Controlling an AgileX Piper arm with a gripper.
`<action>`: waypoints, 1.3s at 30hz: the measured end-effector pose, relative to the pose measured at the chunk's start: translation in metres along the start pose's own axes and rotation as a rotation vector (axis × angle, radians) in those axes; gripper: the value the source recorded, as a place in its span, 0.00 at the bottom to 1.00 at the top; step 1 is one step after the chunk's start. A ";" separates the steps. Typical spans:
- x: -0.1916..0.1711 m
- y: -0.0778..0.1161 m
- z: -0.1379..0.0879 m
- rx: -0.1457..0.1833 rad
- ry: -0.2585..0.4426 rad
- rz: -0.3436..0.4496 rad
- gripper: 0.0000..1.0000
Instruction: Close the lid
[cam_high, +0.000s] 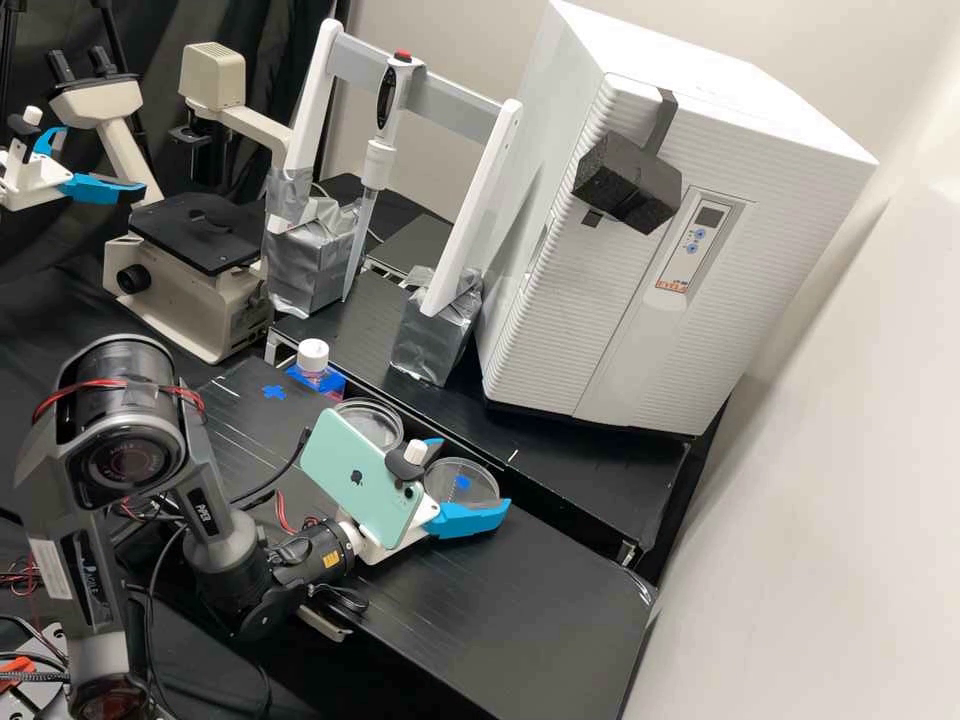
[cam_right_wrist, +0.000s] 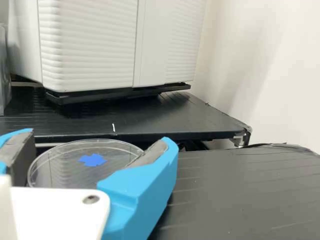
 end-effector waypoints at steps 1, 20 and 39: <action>0.000 0.000 0.000 0.000 0.000 0.000 0.00; -0.016 0.008 -0.007 0.081 0.003 -0.002 0.00; -0.048 0.004 -0.074 0.065 0.363 -0.021 0.00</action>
